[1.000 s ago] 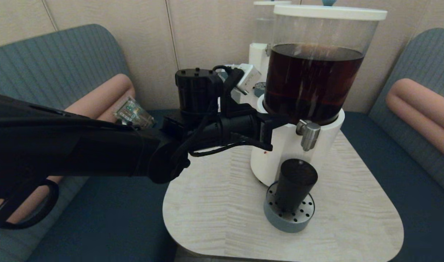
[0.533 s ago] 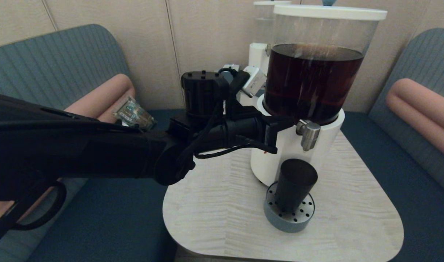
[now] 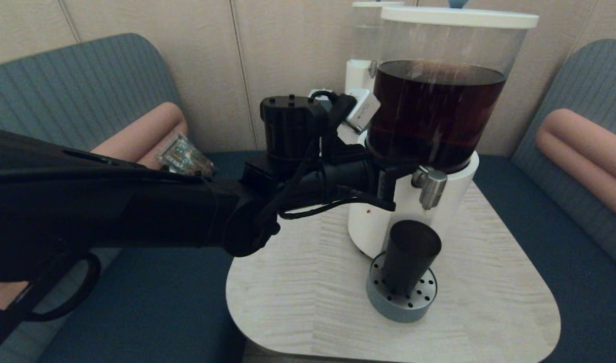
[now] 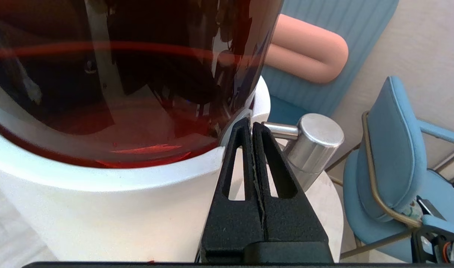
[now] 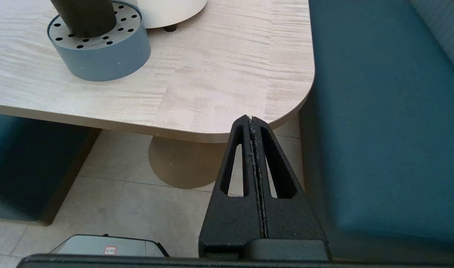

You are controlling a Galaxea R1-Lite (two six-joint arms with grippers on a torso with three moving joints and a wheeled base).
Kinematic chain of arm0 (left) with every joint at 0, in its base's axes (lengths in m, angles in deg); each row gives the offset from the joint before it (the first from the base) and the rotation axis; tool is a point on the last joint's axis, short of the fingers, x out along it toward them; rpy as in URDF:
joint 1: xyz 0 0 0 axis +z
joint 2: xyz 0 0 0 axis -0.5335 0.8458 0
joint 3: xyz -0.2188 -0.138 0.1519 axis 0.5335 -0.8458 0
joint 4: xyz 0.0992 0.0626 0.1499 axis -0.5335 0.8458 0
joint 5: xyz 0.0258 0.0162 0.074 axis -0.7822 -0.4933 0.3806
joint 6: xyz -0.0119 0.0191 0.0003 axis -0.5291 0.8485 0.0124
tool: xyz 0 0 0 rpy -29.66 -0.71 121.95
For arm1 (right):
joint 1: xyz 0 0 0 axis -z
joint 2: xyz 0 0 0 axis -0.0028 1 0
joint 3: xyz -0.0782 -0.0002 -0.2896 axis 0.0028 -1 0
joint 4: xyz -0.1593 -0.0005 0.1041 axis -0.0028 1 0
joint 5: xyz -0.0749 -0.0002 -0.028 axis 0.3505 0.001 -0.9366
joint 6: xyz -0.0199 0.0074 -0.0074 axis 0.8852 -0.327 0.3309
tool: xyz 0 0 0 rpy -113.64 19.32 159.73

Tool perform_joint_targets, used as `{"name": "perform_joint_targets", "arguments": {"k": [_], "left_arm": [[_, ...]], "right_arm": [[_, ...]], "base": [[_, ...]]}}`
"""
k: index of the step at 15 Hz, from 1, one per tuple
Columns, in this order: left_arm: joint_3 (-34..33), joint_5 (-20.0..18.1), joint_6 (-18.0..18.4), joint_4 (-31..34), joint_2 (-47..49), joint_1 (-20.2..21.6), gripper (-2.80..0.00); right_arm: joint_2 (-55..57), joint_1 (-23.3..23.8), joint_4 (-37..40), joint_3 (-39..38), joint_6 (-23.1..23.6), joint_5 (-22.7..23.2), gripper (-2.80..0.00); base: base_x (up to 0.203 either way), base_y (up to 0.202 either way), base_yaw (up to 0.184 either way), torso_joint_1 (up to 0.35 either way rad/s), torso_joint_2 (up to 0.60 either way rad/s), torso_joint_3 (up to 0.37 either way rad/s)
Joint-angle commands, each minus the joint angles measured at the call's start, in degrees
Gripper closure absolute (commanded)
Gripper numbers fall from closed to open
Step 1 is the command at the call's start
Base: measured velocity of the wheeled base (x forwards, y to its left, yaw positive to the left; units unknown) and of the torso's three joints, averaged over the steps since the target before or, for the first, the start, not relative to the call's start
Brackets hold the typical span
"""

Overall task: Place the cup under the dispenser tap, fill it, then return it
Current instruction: Turn off the faucet

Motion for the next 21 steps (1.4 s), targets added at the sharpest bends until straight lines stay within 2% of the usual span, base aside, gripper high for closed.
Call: {"name": "perform_joint_targets", "arguments": {"k": [1, 10, 21], "left_arm": [[0.96, -0.36, -0.06, -0.15, 0.37, -0.26, 0.00], [2.88, -0.21, -0.24, 0.09, 1.86, -1.38, 0.00], [-1.13, 2.95, -0.15, -1.15, -1.86, 0.74, 0.00]], "right_arm": [[0.08, 0.04, 0.05, 0.01, 0.13, 0.01, 0.00], [0.08, -0.02, 0.05, 0.01, -0.05, 0.01, 0.00], [0.08, -0.02, 0.05, -0.01, -0.05, 0.03, 0.00]], "base": [[0.000, 0.000, 0.000, 0.000, 0.00, 0.000], [0.000, 0.000, 0.000, 0.000, 0.00, 0.000], [0.000, 0.000, 0.000, 0.000, 0.00, 0.000]]}}
